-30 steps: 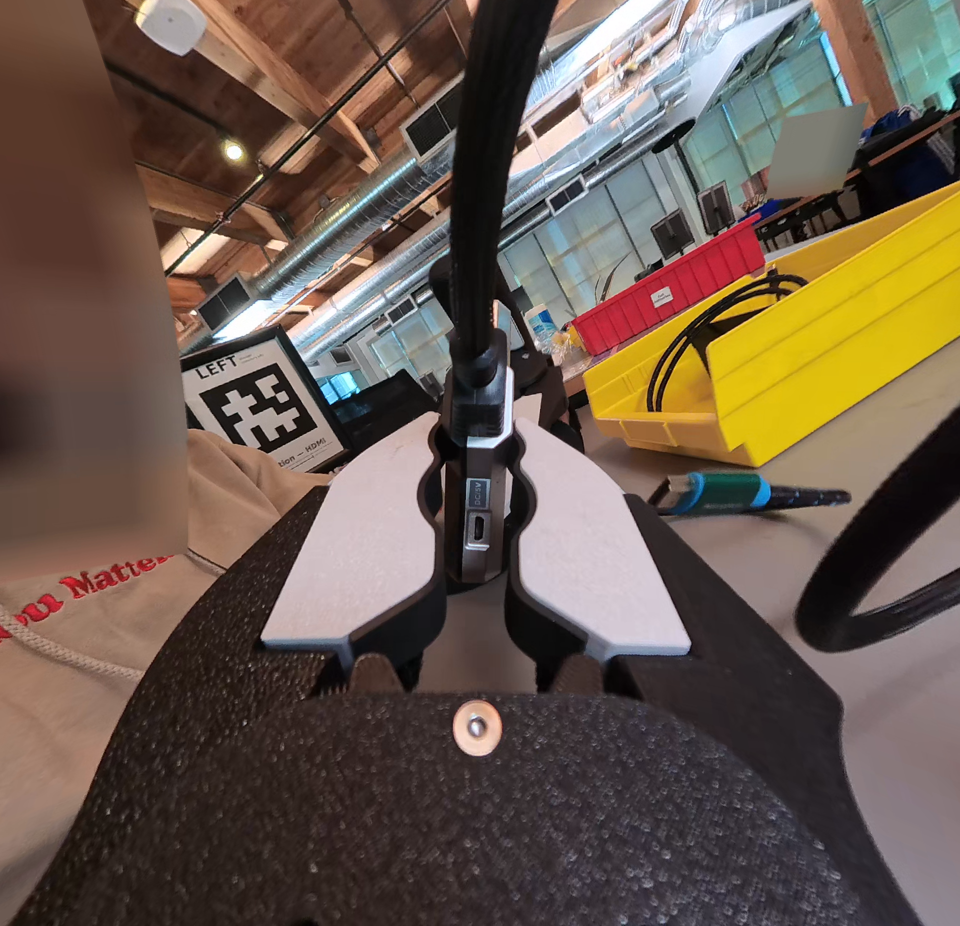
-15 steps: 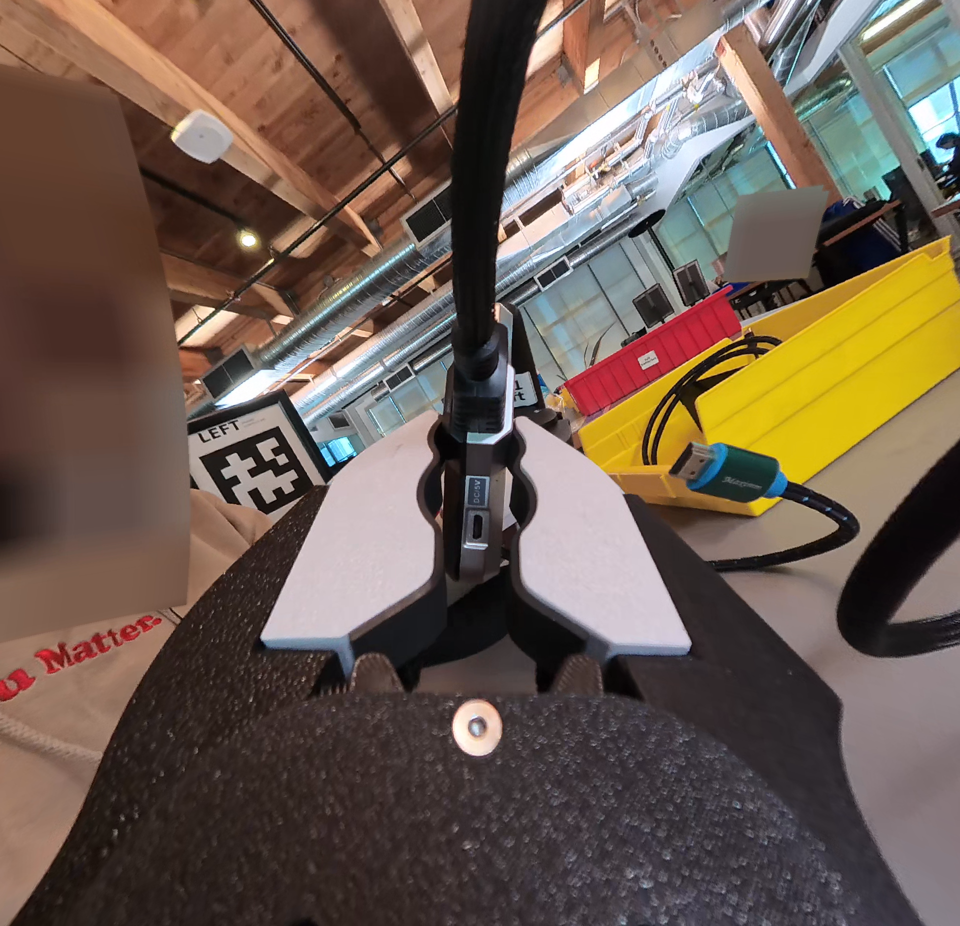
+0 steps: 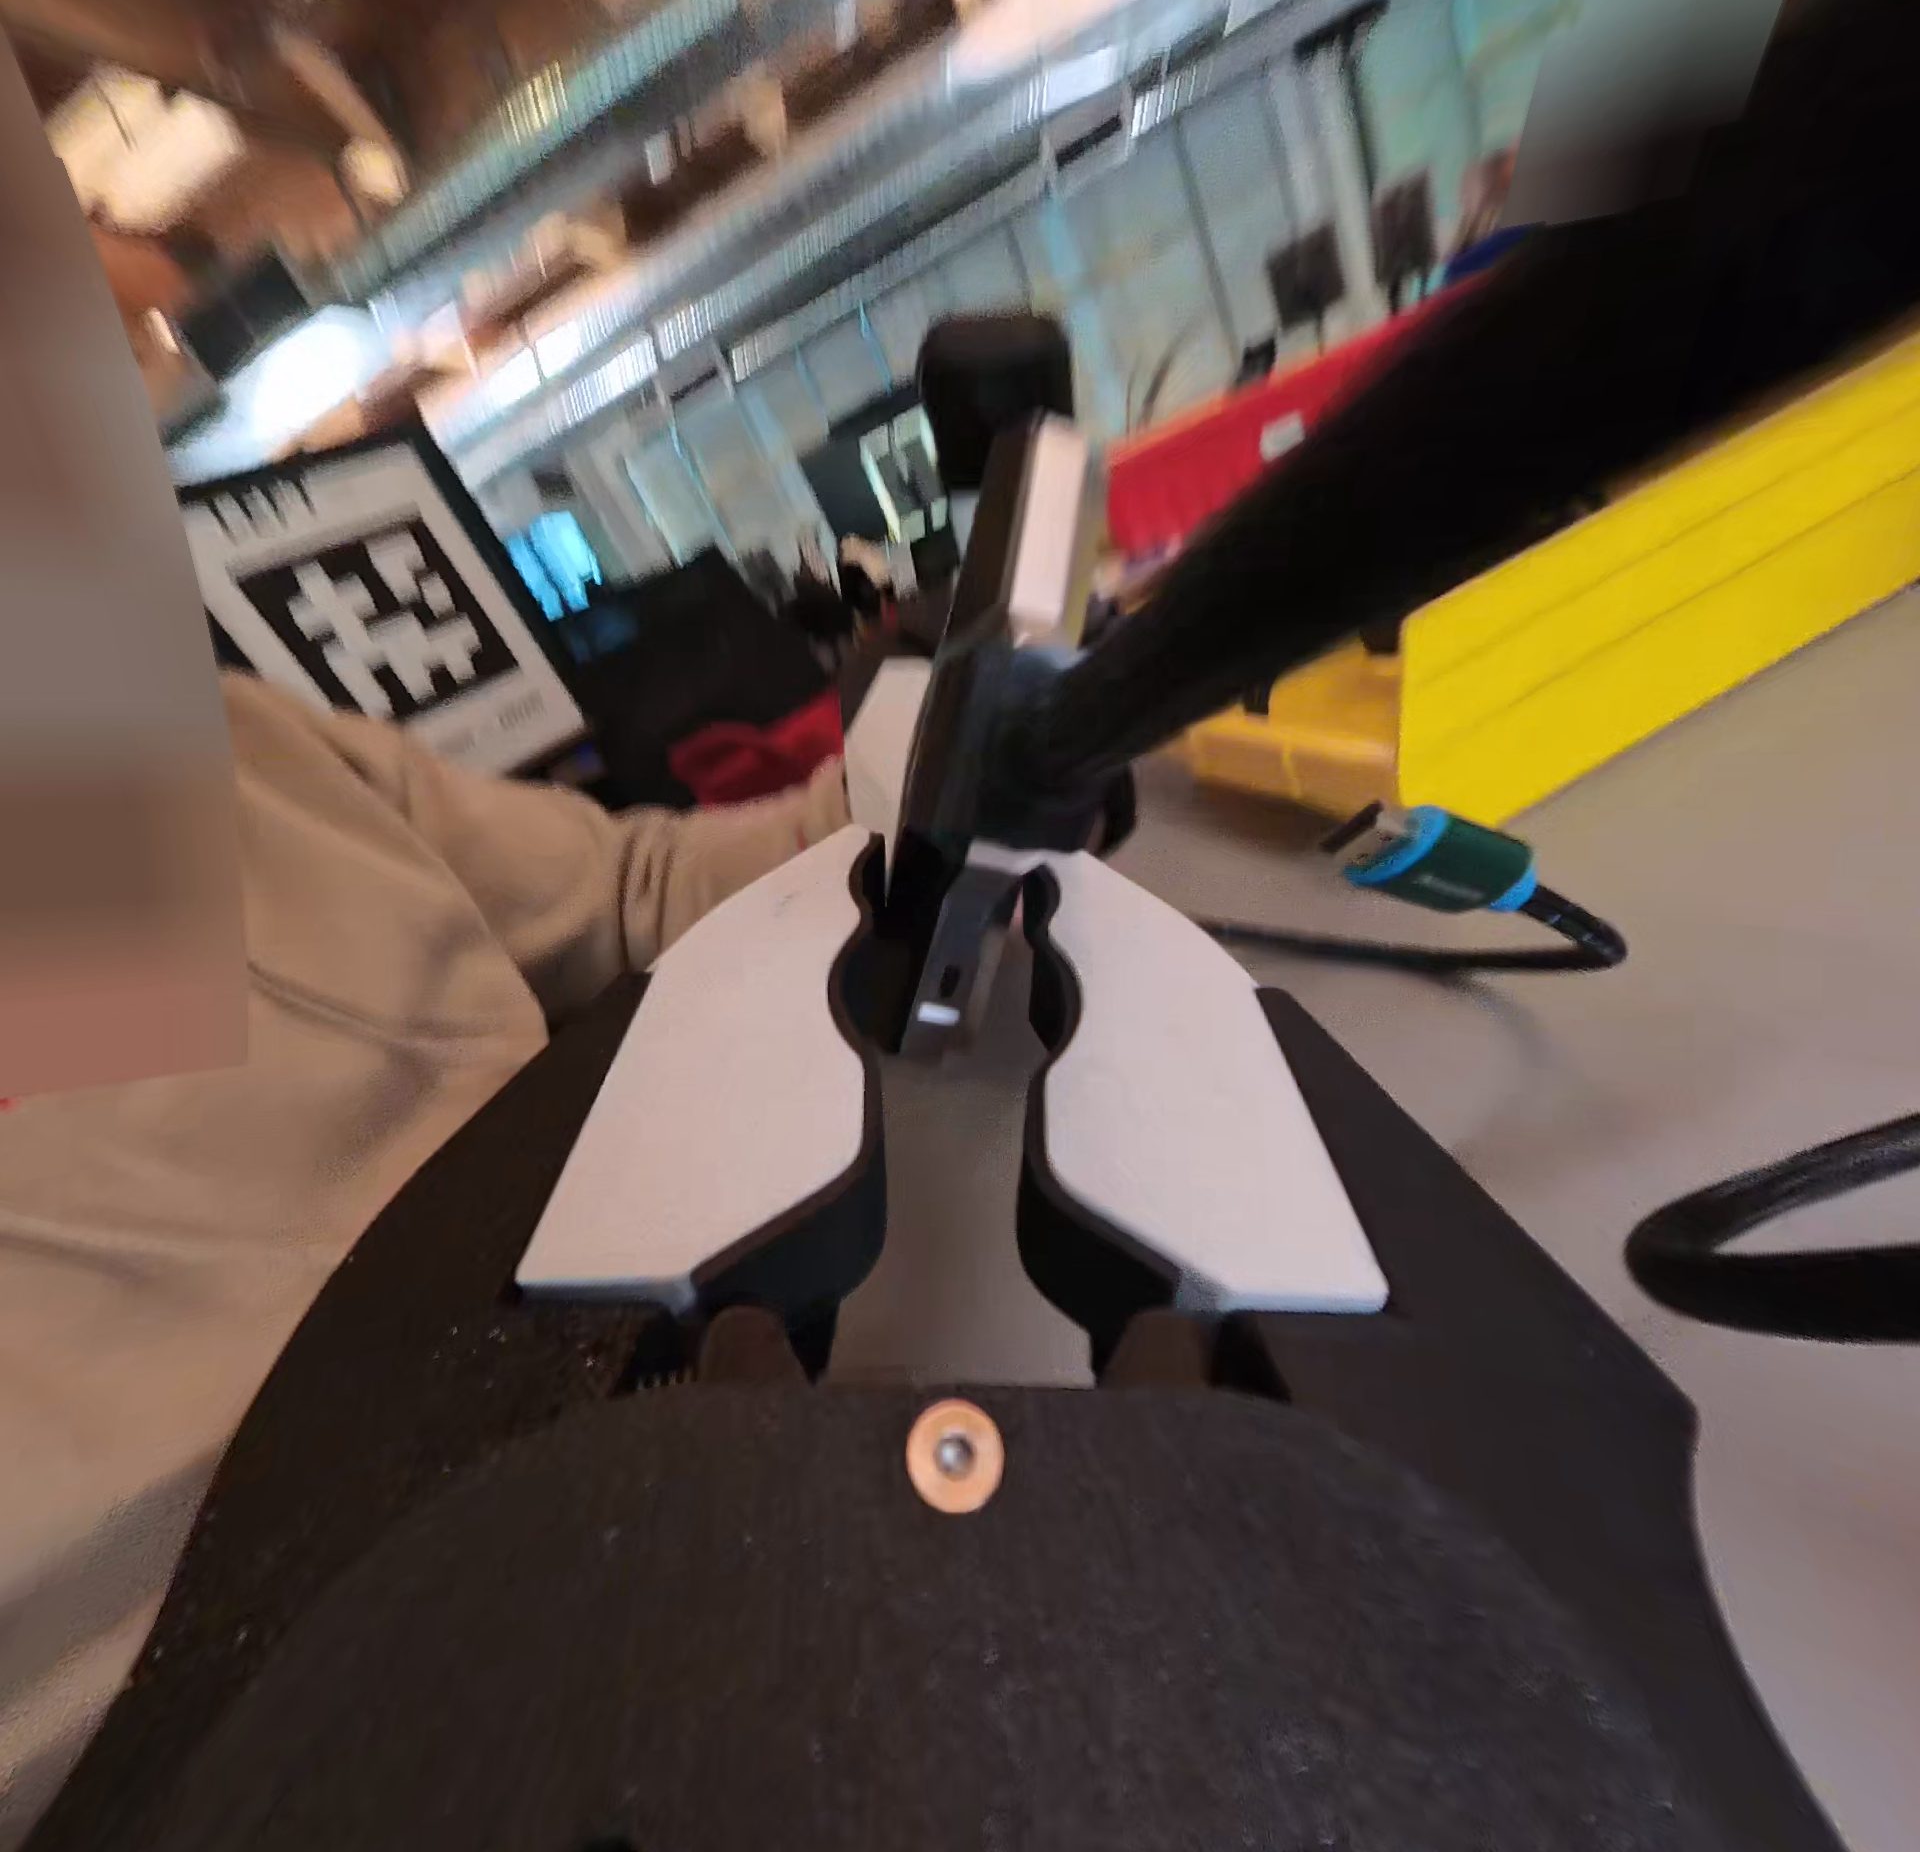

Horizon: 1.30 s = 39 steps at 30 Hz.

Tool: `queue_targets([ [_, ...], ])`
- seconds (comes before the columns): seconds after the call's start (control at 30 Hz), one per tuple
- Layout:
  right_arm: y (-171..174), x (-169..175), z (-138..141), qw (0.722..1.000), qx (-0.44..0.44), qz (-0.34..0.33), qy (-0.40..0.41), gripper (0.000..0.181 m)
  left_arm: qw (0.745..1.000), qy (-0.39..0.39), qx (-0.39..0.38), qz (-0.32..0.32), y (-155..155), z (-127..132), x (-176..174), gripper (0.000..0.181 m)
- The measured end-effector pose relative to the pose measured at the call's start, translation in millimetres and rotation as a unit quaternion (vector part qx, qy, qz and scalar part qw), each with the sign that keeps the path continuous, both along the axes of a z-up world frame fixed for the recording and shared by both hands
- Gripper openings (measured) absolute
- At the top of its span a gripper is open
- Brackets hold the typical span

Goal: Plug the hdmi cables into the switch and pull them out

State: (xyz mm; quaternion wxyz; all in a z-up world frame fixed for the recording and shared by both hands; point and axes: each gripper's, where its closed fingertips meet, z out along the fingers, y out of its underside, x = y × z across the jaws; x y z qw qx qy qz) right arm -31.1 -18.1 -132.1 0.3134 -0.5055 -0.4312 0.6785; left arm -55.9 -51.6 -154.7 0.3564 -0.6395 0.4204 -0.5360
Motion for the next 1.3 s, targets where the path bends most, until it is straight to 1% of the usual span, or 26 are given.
queue_targets([
  [0.07, -11.7, -2.0, -18.9, 0.997, 0.046, 0.026, -0.058, 0.025, 1.0, 0.018, -0.012, -0.018, -4.6, -6.8, -1.1, 0.01],
  [0.1, -14.8, -2.8, -23.3, 0.995, 0.059, 0.031, -0.068, 0.024, 0.999, 0.028, -0.011, -0.026, -7.0, -10.6, -2.0, 0.01],
  [0.23, -20.9, -1.6, -29.6, 0.993, 0.057, 0.057, -0.086, 0.022, 0.998, 0.047, -0.009, -0.034, -10.8, -15.0, -1.1, 0.01],
  [0.37, -24.6, -3.4, -45.9, 0.986, 0.086, 0.062, -0.128, 0.021, 0.996, 0.077, -0.022, -0.048, -14.6, -27.3, 0.1, 0.011],
  [0.57, -37.3, -1.0, -69.0, 0.973, 0.085, 0.11, -0.187, 0.022, 0.991, 0.109, -0.028, -0.076, -23.7, -40.3, 3.9, 0.011],
  [0.7, -49.1, 5.6, -72.2, 0.964, 0.077, 0.153, -0.203, 0.022, 0.986, 0.11, -0.046, -0.116, -37.4, -45.5, 10.6, 0.012],
  [0.77, -51.5, 8.4, -75.4, 0.959, 0.089, 0.16, -0.215, 0.021, 0.984, 0.117, -0.055, -0.121, -39.6, -49.9, 12.7, 0.013],
  [0.87, -41.6, 6.5, -67.5, 0.969, 0.098, 0.124, -0.19, 0.022, 0.988, 0.093, -0.072, -0.099, -30.6, -43.4, 10.7, 0.011],
  [0.93, -34.6, 5.6, -57.4, 0.977, 0.081, 0.107, -0.164, 0.03, 0.989, 0.09, -0.069, -0.093, -28.0, -41.7, 7.7, 0.011],
  [0.97, -32.0, 5.4, -53.0, 0.981, 0.073, 0.102, -0.151, 0.029, 0.99, 0.09, -0.065, -0.09, -27.2, -41.5, 7.6, 0.011],
  [1.0, -31.1, 4.8, -50.5, 0.983, 0.067, 0.1, -0.14, 0.024, 0.99, 0.09, -0.066, -0.09, -27.3, -40.9, 8.1, 0.011],
  [1.07, -32.1, 3.3, -47.1, 0.985, 0.059, 0.102, -0.124, 0.022, 0.99, 0.091, -0.063, -0.091, -27.4, -40.8, 8.4, 0.011],
  [1.13, -33.3, 1.7, -49.2, 0.983, 0.062, 0.105, -0.135, 0.022, 0.989, 0.098, -0.057, -0.092, -27.4, -42.9, 7.1, 0.011],
  [1.2, -32.7, -0.2, -55.6, 0.979, 0.086, 0.099, -0.156, 0.022, 0.987, 0.124, -0.05, -0.084, -25.6, -50.8, 7.5, 0.011],
  [1.23, -31.7, 0.1, -56.2, 0.979, 0.087, 0.096, -0.159, 0.022, 0.988, 0.125, -0.05, -0.077, -24.2, -51.1, 9.0, 0.01],
  [1.3, -29.7, 4.3, -53.3, 0.98, 0.079, 0.098, -0.156, 0.022, 0.991, 0.105, -0.059, -0.064, -20.3, -43.0, 10.8, 0.01],
])
